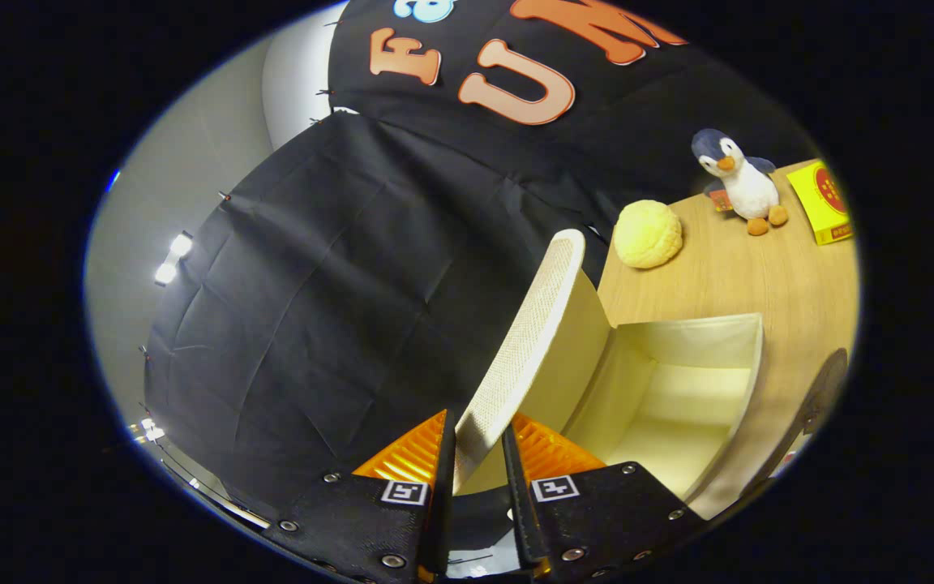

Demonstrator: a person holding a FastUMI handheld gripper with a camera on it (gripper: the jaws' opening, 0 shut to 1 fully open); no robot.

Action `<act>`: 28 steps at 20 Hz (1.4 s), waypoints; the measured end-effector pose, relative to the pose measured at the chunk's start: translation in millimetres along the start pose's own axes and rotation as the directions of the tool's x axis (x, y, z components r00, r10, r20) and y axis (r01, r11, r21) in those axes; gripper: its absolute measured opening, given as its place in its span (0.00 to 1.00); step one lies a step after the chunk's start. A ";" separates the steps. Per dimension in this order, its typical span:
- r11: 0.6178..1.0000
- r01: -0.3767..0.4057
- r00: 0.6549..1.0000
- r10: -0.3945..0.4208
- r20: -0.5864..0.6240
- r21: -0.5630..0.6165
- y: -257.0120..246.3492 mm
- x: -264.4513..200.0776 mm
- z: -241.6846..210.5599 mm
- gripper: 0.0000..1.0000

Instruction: Open the storage box then place both shoes into the box .Put the left shoe in first, then the right shoe, with the right side of both shoes facing outward in a uniform manner.

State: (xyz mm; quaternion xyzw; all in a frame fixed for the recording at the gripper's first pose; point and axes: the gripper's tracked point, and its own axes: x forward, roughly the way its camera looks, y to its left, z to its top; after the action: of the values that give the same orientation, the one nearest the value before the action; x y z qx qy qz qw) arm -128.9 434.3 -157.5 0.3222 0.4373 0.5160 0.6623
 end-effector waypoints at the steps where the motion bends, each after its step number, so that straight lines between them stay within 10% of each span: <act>1: 1.000 -0.004 1.000 0.004 -0.003 -0.009 6.5 8.9 2.3 0.30; 13: 0.995 0.030 0.991 -0.042 -0.128 -0.093 50.9 144.8 -26.1 0.26; 19: 0.986 0.096 0.987 -0.112 -0.114 -0.135 25.3 156.3 -35.7 0.73; 28: 0.956 0.267 0.963 -0.262 0.056 -0.119 -44.9 41.0 -0.2 0.89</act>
State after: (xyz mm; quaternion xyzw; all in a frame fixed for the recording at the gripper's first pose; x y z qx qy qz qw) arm -107.5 462.2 -207.1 0.2289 0.4299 0.4428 0.7528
